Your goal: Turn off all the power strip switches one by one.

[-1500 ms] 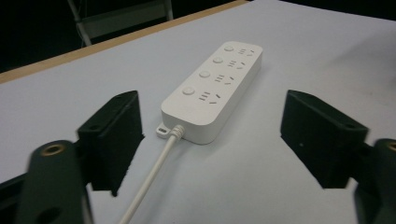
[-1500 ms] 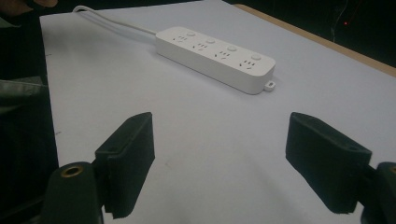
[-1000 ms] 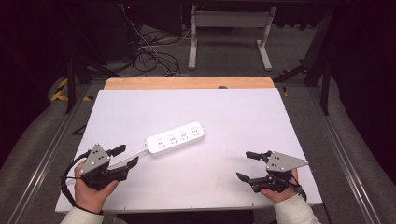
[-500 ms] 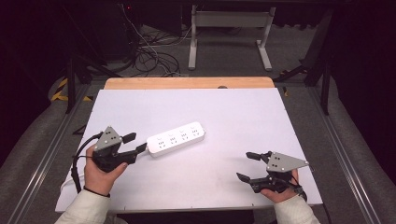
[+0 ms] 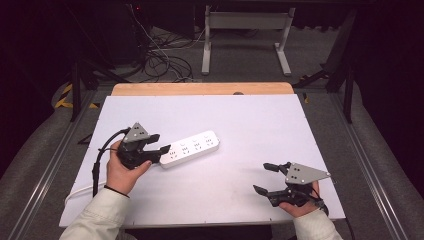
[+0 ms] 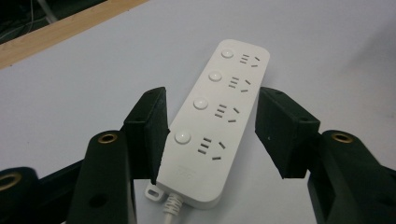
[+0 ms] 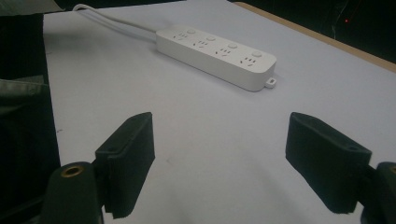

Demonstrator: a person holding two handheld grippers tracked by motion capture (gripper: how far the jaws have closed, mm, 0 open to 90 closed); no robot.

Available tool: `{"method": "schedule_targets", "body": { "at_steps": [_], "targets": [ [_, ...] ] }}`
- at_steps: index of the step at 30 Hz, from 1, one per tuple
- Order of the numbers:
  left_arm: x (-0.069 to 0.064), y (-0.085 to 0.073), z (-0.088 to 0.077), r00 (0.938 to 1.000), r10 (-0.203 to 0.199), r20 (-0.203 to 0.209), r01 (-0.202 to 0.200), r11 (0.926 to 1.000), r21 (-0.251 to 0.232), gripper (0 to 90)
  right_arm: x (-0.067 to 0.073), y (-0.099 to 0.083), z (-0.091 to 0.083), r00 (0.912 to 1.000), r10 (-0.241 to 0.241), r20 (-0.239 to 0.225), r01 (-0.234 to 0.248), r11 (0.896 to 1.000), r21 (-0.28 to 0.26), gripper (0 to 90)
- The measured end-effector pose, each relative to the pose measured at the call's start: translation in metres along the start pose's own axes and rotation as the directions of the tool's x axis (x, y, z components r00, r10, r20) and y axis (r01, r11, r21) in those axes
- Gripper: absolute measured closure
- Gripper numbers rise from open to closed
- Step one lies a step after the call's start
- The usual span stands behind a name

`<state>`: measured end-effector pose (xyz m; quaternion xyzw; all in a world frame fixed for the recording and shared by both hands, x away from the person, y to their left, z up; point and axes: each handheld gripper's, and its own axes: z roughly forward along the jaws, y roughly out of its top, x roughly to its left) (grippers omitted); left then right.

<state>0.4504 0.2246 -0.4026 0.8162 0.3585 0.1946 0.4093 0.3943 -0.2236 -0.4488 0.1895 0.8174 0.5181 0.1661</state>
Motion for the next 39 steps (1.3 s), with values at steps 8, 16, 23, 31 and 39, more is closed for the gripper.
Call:
{"method": "schedule_targets", "body": {
  "at_steps": [8,16,23,31,39],
  "targets": [
    [0.003,0.011,0.017,0.9999,-0.007,0.014,0.006,0.9997,0.024,47.8,0.0,0.0,0.0,1.0,0.0,-0.002,0.0,1.0,0.0,24.4],
    [0.005,0.013,0.029,0.9998,-0.012,0.015,0.011,0.9986,0.053,51.8,0.0,0.0,-0.001,1.0,-0.003,-0.001,0.003,1.0,-0.005,24.4],
    [0.011,0.013,0.032,0.9998,-0.018,-0.008,0.019,0.9945,0.103,67.7,0.0,0.0,0.0,1.0,-0.004,-0.001,0.004,1.0,-0.003,24.4],
    [0.018,0.016,0.04,0.9985,-0.052,0.015,0.049,0.9796,0.195,90.0,0.0,0.0,0.0,1.0,-0.005,-0.002,0.005,1.0,-0.003,24.4],
    [0.023,0.016,0.055,0.9985,-0.052,0.018,0.045,0.9579,0.284,90.0,0.0,0.0,0.0,1.0,-0.006,-0.004,0.006,1.0,-0.002,24.4]
  ]
}}
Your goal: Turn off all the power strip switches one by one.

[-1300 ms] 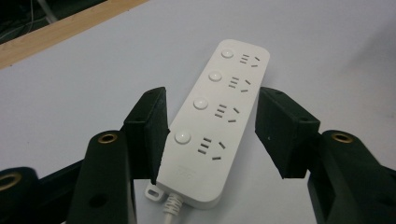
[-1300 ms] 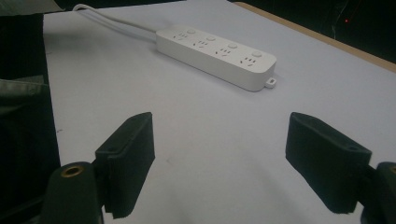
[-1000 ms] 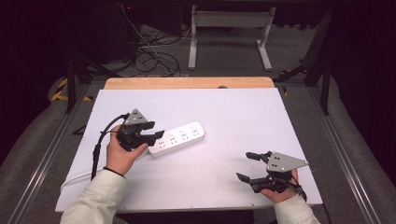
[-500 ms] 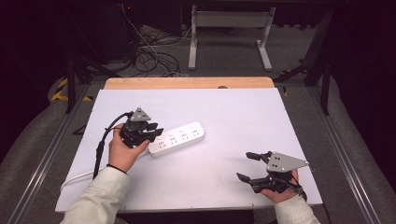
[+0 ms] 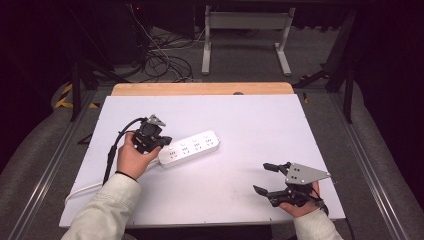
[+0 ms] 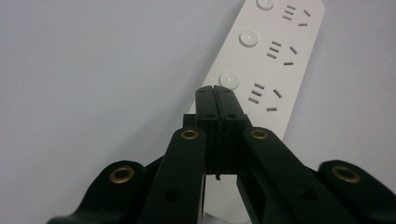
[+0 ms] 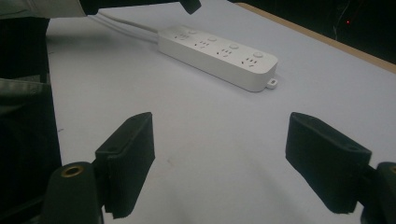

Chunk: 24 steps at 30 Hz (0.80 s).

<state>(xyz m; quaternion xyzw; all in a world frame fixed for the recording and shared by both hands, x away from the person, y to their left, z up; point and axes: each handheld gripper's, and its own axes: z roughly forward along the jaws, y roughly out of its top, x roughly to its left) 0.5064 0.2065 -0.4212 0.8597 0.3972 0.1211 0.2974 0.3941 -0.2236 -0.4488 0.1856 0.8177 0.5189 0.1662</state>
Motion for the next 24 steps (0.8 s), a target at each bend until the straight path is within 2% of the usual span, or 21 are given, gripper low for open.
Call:
{"method": "schedule_targets", "body": {
  "at_steps": [3,7,10,15,24],
  "targets": [
    [0.001,0.004,0.008,1.0,0.006,0.006,-0.006,0.9983,0.059,90.0,0.0,0.0,0.0,1.0,0.001,0.0,-0.001,1.0,0.0,24.4],
    [0.001,0.006,0.012,1.0,0.01,0.0,-0.01,0.9962,0.087,90.0,0.0,0.0,0.0,1.0,0.0,-0.004,0.0,1.0,0.002,24.4],
    [0.003,0.007,0.017,1.0,-0.005,0.003,0.005,0.9923,0.123,90.0,0.0,0.0,0.0,1.0,-0.002,-0.004,0.002,1.0,0.002,24.4],
    [0.004,0.007,0.021,0.9999,-0.011,0.005,0.01,0.9902,0.14,90.0,0.0,0.0,0.0,1.0,-0.002,-0.005,0.002,1.0,0.002,24.4],
    [0.004,0.008,0.023,0.9996,-0.027,0.011,0.025,0.9911,0.13,90.0,0.0,0.0,0.001,1.0,-0.004,-0.009,0.004,1.0,0.007,24.3]
  ]
}}
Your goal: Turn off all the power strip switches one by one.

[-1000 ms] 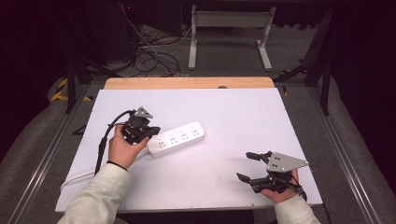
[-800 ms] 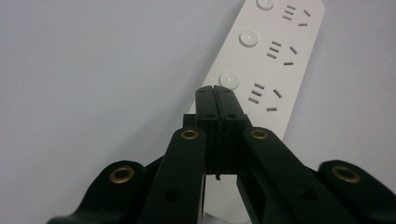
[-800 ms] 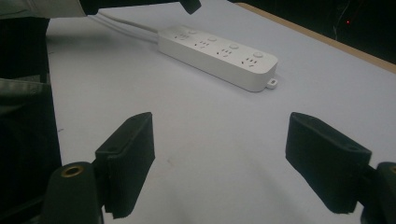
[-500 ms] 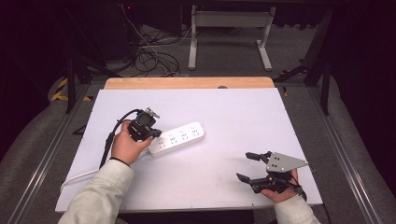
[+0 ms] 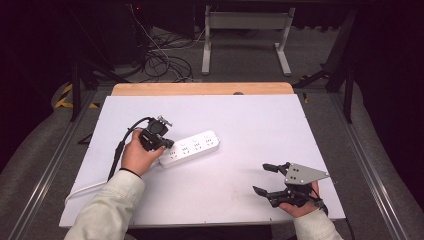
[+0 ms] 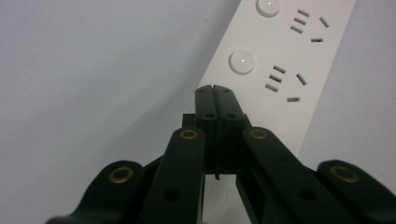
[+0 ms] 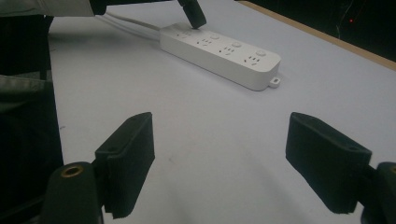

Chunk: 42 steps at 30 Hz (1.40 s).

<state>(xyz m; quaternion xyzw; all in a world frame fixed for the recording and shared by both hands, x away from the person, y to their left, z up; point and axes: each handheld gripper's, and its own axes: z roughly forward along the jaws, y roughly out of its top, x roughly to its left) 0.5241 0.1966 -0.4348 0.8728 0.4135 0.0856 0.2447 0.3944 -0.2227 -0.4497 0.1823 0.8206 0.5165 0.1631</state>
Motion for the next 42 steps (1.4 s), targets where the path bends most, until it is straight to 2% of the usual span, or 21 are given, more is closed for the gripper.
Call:
{"method": "schedule_targets", "body": {
  "at_steps": [23,28,36,42],
  "targets": [
    [-0.006,-0.002,0.002,0.9989,0.002,-0.047,-0.002,1.0,-0.004,90.0,0.001,0.0,0.0,1.0,-0.006,0.001,0.006,1.0,0.004,24.3],
    [-0.012,-0.002,0.003,0.9962,0.022,-0.085,-0.023,0.9997,-0.003,90.0,0.002,0.0,0.0,1.0,-0.009,0.002,0.009,1.0,0.006,24.3],
    [-0.009,-0.004,0.003,0.9976,0.007,-0.069,-0.008,0.9998,-0.018,90.0,0.002,0.0,0.0,1.0,-0.009,0.0,0.009,1.0,0.004,24.3],
    [-0.011,-0.005,0.004,0.9967,0.007,-0.081,-0.009,0.9996,-0.027,90.0,0.002,0.001,0.0,1.0,-0.009,-0.001,0.009,1.0,0.005,24.3]
  ]
}}
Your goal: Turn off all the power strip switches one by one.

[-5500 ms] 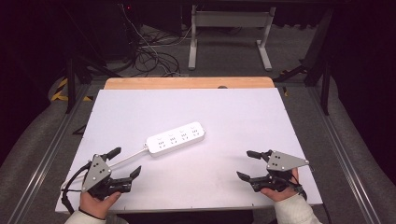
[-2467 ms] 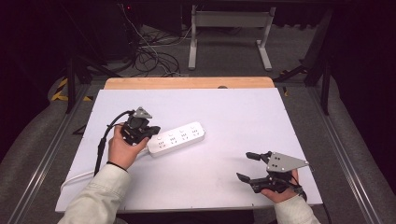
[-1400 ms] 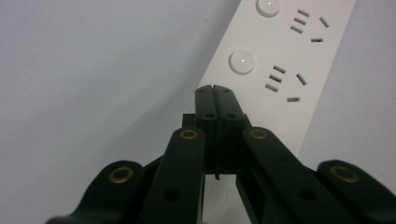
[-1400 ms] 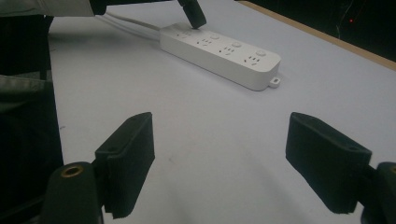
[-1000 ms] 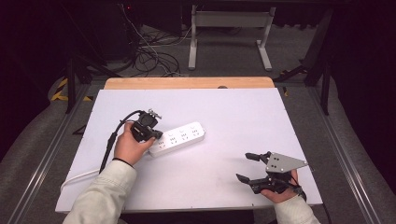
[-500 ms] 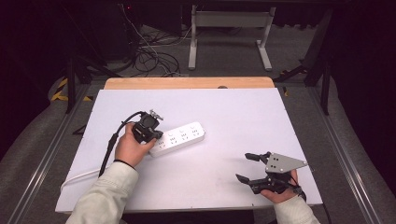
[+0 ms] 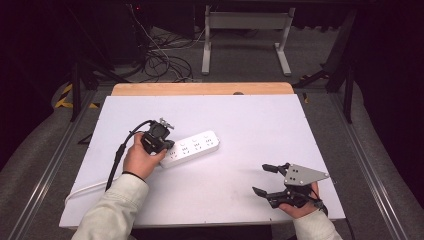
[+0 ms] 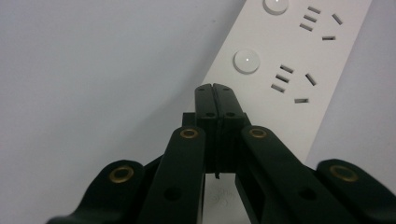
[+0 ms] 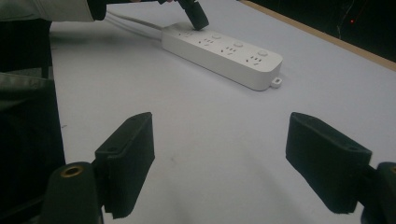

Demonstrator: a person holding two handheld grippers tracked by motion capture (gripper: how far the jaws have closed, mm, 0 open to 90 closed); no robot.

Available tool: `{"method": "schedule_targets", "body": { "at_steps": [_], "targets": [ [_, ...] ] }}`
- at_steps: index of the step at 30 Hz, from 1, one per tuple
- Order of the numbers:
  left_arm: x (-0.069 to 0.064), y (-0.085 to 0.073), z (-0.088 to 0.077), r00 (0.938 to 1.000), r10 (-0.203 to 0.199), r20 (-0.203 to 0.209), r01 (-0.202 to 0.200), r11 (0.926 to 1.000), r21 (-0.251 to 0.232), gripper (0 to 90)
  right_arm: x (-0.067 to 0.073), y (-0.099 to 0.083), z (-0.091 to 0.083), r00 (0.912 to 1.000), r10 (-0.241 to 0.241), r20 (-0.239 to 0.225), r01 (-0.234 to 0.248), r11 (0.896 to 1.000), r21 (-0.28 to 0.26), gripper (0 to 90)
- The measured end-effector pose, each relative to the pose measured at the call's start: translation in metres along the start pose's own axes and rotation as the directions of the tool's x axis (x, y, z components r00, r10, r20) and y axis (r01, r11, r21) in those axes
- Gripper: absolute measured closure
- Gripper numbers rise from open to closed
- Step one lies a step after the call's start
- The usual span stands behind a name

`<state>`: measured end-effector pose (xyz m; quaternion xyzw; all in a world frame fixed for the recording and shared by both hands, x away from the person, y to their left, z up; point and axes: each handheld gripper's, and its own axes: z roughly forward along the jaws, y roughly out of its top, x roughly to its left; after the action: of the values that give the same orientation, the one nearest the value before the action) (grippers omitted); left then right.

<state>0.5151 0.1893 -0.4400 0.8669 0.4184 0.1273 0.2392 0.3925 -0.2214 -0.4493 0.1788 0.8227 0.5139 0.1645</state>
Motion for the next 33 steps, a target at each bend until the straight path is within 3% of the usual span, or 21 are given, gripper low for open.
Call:
{"method": "schedule_targets", "body": {
  "at_steps": [7,11,22,27,33],
  "targets": [
    [0.003,-0.003,0.001,0.9996,-0.023,0.015,0.023,0.9994,-0.025,90.0,0.0,0.0,0.0,1.0,0.002,0.001,-0.002,1.0,-0.003,24.3],
    [0.003,0.001,-0.002,0.9981,-0.04,0.047,0.042,0.9988,-0.024,90.0,-0.001,0.0,0.0,1.0,0.005,0.001,-0.005,1.0,-0.005,24.3],
    [-0.006,0.019,-0.02,0.9993,0.011,0.036,-0.007,0.995,-0.1,90.0,-0.002,-0.001,-0.001,1.0,0.006,0.002,-0.006,1.0,-0.004,24.2],
    [-0.013,0.029,-0.02,0.9987,0.035,0.038,-0.03,0.9935,-0.11,90.0,-0.001,0.0,-0.001,1.0,0.004,0.002,-0.004,1.0,-0.005,24.2],
    [-0.015,0.036,-0.012,0.9983,0.029,0.05,-0.024,0.9938,-0.109,90.0,-0.001,0.0,0.0,1.0,0.004,0.001,-0.004,1.0,-0.005,24.2]
  ]
}}
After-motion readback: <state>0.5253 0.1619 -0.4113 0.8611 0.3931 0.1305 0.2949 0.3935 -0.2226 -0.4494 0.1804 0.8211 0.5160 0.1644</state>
